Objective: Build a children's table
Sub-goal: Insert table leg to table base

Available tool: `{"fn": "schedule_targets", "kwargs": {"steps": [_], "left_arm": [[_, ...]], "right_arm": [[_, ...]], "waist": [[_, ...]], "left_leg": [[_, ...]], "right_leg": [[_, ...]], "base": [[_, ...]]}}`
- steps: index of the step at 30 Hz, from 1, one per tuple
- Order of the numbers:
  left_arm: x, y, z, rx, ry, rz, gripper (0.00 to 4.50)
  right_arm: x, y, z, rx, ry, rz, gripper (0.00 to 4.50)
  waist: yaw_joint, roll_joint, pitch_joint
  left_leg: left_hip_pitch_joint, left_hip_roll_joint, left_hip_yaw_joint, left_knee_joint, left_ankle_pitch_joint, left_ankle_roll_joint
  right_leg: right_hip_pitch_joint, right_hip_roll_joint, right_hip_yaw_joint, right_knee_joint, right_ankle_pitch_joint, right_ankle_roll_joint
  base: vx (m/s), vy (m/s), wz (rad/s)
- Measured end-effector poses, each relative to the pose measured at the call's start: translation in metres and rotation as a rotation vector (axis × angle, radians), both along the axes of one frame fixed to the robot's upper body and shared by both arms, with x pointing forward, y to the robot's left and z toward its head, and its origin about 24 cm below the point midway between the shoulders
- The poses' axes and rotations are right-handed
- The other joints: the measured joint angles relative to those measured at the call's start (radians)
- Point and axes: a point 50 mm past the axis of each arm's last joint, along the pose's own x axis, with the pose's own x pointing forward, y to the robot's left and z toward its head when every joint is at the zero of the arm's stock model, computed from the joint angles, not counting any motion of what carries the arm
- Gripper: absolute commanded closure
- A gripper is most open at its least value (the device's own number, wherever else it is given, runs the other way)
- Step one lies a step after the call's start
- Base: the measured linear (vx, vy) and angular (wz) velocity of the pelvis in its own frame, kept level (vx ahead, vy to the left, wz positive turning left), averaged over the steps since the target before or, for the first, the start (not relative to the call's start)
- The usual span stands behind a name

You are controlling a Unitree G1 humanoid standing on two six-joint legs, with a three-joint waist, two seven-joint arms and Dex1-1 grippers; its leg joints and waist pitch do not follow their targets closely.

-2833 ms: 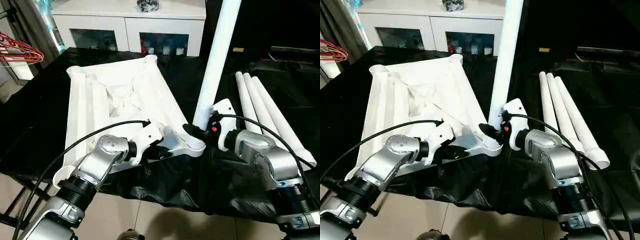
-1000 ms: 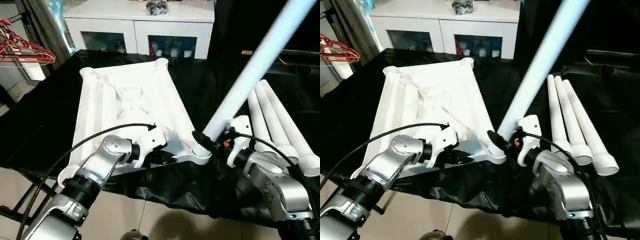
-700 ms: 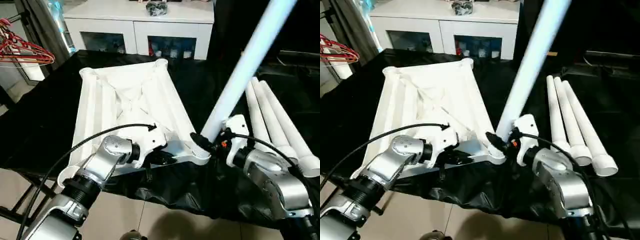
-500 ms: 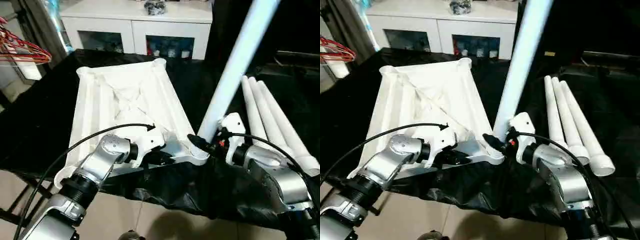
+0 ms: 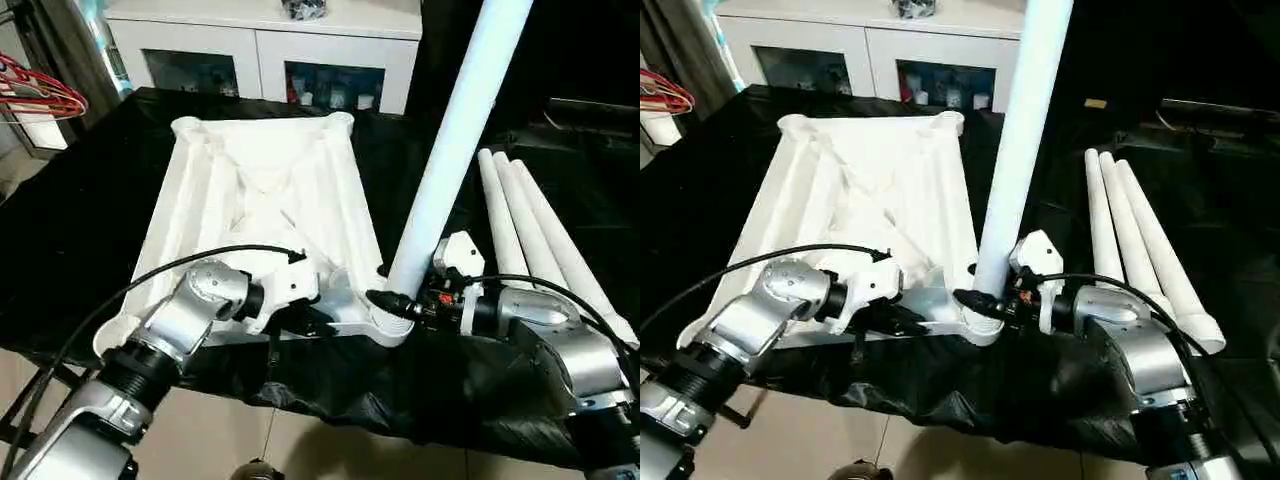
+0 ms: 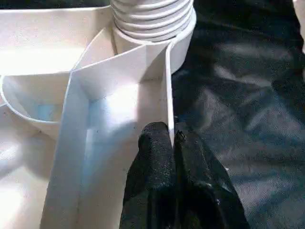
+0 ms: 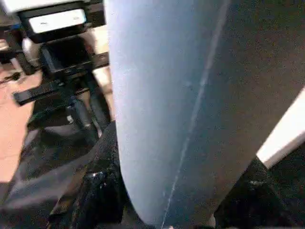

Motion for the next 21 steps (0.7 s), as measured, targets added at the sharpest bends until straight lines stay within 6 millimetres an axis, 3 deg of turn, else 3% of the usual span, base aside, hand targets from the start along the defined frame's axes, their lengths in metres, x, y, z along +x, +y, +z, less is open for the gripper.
{"fn": "schedule_targets", "kwargs": {"steps": [9,15,21], "left_arm": [[0.0038,0.0035,0.0024,0.018,-0.001,-0.010,4.50],[0.0022,0.0035,0.0033,0.008,-0.002,0.018,4.50],[-0.0025,-0.0031,0.0039,-0.013,-0.008,0.036,4.50]], "right_arm": [[0.0025,0.0014,-0.0013,0.025,-0.002,0.016,2.59],[0.0038,0.0008,-0.0042,0.115,0.026,-0.076,2.59],[-0.0026,-0.0053,-0.0074,0.189,0.037,-0.169,2.59]], "waist": [[-0.003,-0.003,0.003],[-0.007,-0.004,0.009],[-0.002,0.001,0.014]], "left_leg": [[0.001,0.000,0.000,0.000,0.000,0.000],[0.002,0.000,0.001,-0.001,0.000,0.000],[0.001,0.000,0.002,-0.004,0.000,0.000]], "right_leg": [[0.000,0.000,0.000,0.000,0.000,0.000],[0.000,0.000,0.001,0.000,0.001,-0.002],[0.000,0.000,0.001,-0.004,0.001,-0.002]], "base": [[0.000,0.000,0.00],[0.000,0.000,0.00],[0.000,0.000,0.00]]}}
